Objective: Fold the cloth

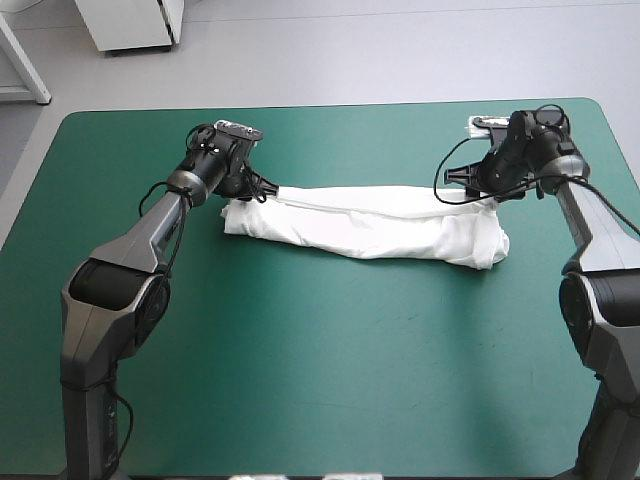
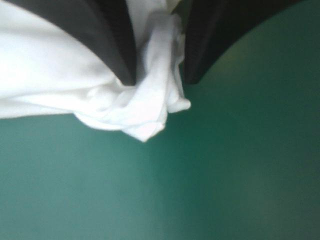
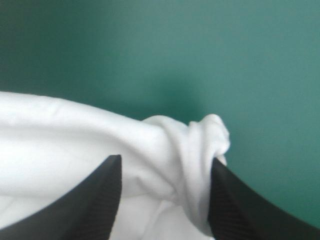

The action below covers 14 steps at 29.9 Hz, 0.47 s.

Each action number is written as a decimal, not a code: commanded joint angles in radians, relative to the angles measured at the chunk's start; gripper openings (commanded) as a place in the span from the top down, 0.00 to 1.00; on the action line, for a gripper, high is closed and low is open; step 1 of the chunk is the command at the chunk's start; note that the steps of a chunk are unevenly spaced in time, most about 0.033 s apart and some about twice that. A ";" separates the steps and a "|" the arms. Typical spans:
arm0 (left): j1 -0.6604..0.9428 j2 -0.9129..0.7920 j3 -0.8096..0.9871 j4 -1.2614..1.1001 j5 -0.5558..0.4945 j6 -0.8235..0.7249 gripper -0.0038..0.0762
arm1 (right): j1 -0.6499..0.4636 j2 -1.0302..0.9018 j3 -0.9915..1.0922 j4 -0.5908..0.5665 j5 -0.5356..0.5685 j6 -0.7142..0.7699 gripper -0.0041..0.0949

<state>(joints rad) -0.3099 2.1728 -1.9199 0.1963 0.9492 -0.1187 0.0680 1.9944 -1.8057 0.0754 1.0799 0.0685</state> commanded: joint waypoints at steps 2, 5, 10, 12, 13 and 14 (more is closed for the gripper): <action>0.001 -0.117 -0.033 0.001 0.046 0.004 0.38 | -0.007 -0.061 -0.103 0.020 0.074 -0.024 0.31; 0.001 -0.154 -0.033 0.005 0.063 0.004 0.37 | -0.007 -0.061 -0.149 0.013 0.120 -0.024 0.35; -0.001 -0.220 -0.033 -0.006 0.104 0.017 0.38 | -0.007 -0.090 -0.174 0.006 0.169 -0.027 0.42; -0.001 -0.241 -0.033 -0.031 0.121 0.043 0.38 | -0.007 -0.115 -0.174 0.008 0.169 -0.027 0.42; -0.001 -0.252 -0.033 -0.056 0.129 0.057 0.38 | -0.007 -0.131 -0.174 0.006 0.169 -0.027 0.42; -0.001 -0.263 -0.033 -0.083 0.129 0.068 0.38 | -0.007 -0.146 -0.174 0.004 0.169 -0.027 0.42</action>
<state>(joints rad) -0.3081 2.0054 -1.9199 0.1654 1.0869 -0.0802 0.0680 1.9504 -1.9432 0.0846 1.2373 0.0516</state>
